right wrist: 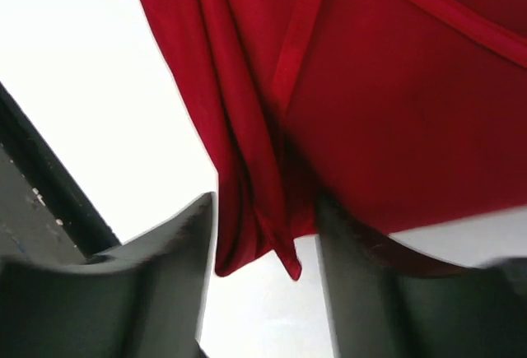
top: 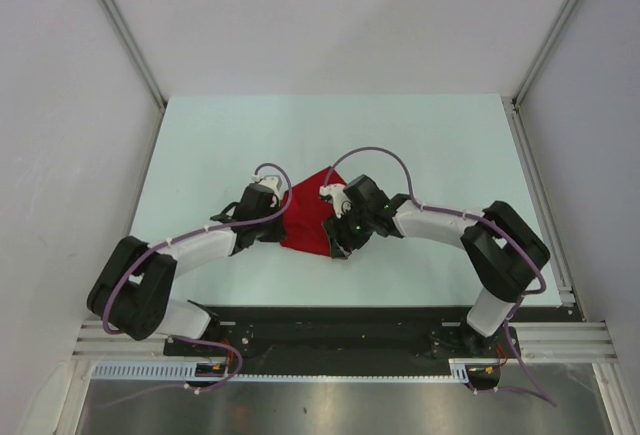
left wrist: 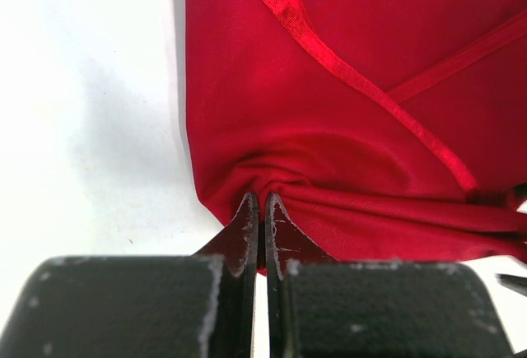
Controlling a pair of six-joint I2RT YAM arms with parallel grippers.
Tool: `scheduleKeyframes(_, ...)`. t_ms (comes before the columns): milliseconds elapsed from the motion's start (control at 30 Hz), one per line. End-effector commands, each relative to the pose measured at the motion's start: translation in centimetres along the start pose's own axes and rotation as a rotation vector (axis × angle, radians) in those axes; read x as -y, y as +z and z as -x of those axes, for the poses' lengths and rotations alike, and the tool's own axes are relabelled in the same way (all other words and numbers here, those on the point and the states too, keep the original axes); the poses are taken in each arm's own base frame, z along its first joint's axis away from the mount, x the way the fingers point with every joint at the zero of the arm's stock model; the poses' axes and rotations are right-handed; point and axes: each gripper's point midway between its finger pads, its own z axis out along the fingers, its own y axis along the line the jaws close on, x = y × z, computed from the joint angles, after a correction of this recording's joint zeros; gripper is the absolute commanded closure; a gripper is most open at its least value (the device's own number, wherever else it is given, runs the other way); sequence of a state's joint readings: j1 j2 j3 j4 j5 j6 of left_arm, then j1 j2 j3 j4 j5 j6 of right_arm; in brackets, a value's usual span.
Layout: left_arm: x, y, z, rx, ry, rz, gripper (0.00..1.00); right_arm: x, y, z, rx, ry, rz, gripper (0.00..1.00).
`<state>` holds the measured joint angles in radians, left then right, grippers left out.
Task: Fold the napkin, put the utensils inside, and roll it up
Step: Roll the napkin with the utensil
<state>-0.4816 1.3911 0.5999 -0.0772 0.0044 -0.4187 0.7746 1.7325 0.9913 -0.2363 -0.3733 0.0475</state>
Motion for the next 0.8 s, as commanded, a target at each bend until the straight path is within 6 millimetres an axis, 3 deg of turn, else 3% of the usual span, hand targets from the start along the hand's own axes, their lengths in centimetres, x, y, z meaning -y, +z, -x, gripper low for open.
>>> scheduleKeyframes(0,-0.9,0.1,0.1,-0.013,-0.016,0.041,1.0,0.1,-3.3,3.7,0.134,-0.102,-0.131,0.35)
scheduleKeyframes(33,-0.9,0.1,0.1,-0.016,-0.016,0.039,1.0,-0.6,-4.1,4.6,0.183,-0.137,-0.153,0.22)
scheduleKeyframes(100,-0.8,0.1,0.1,-0.017,-0.016,0.034,1.0,-0.2,-4.6,5.6,0.262,-0.194,-0.242,0.12)
scheduleKeyframes(167,-0.8,0.1,0.1,-0.017,-0.015,0.033,1.0,-1.9,-5.1,7.2,0.355,-0.295,-0.248,0.07)
scheduleKeyframes(200,-0.8,0.1,0.1,-0.016,-0.015,0.032,1.0,-1.4,-5.1,7.0,0.363,-0.319,-0.299,0.07)
scheduleKeyframes(233,-0.8,0.1,0.1,-0.017,-0.015,0.033,1.0,-2.9,-4.8,7.4,0.386,-0.389,-0.298,0.07)
scheduleKeyframes(333,-0.7,0.0,0.2,-0.013,-0.015,0.031,1.0,-4.1,-3.9,8.3,0.434,-0.478,-0.346,0.08)
scheduleKeyframes(367,-0.7,0.0,0.2,-0.014,-0.013,0.031,1.0,-4.9,-2.8,7.8,0.413,-0.537,-0.341,0.09)
scheduleKeyframes(567,-0.6,0.0,0.4,-0.01,-0.013,0.029,1.0,-5.7,1.3,7.0,0.359,-0.642,-0.334,0.12)
scheduleKeyframes(767,-0.6,0.0,0.4,-0.009,-0.013,0.029,1.0,-5.6,3.3,7.0,0.346,-0.68,-0.307,0.13)
